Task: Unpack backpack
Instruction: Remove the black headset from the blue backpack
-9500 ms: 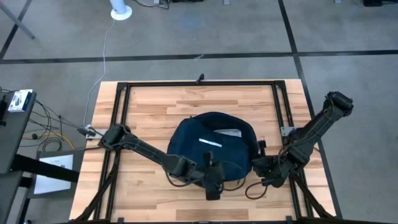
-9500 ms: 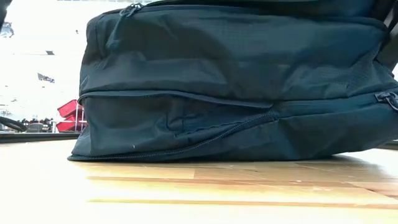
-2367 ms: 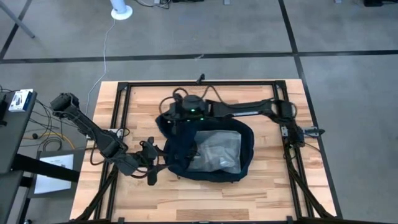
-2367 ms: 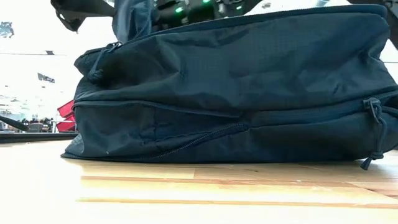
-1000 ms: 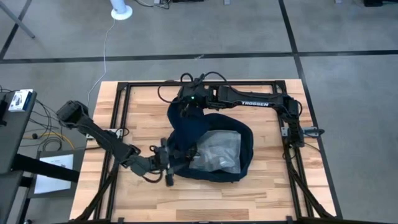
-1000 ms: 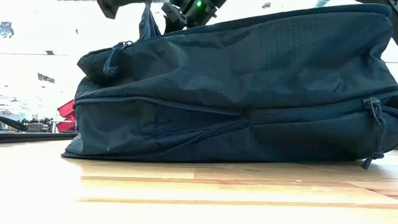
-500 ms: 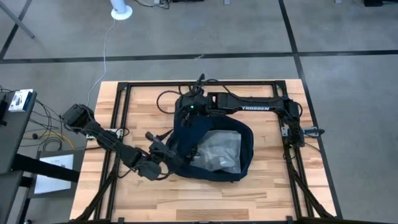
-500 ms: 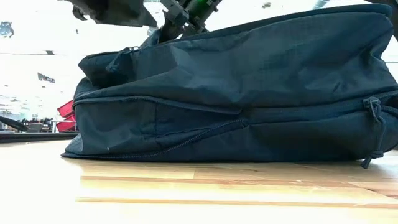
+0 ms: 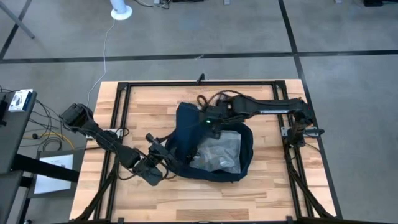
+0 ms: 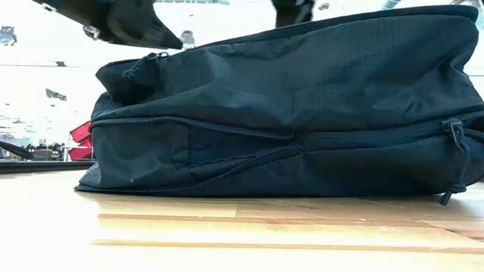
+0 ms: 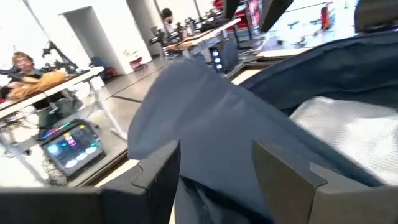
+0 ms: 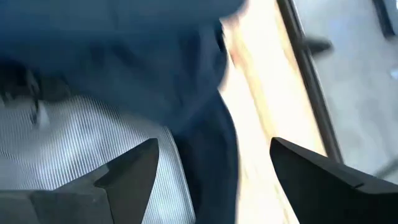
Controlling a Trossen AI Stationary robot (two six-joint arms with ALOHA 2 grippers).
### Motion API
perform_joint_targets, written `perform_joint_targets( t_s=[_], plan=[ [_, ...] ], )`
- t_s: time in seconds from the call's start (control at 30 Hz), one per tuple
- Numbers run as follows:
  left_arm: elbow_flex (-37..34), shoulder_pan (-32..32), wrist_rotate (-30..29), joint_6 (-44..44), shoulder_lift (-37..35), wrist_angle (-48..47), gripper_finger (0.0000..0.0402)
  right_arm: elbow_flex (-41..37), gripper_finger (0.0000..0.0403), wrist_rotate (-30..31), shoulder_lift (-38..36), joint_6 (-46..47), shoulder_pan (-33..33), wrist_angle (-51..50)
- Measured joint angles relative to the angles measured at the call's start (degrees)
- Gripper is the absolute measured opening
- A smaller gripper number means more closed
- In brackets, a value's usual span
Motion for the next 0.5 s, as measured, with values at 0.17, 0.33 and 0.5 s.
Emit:
perform_joint_targets(
  t_s=[0.17, 0.33, 0.5],
  plan=[
    [0.0, -2.8, 4.8, 0.0, -3.8, 0.2, 0.0185, -7.1, 0.0296, 2.0, -8.7, 5.6, 1.2, -5.8],
    [0.0, -3.4, 16.3, 0.0, -6.4, 0.9, 0.0185, -22.4, 0.0296, 1.7, -17.6, 3.4, -1.7, 3.9],
    [0.0, -3.4, 29.8, -0.3, -6.9, 3.3, 0.0185, -37.8, 0.0296, -6.4, -21.4, -6.7, -8.4, 22.7]
  ],
)
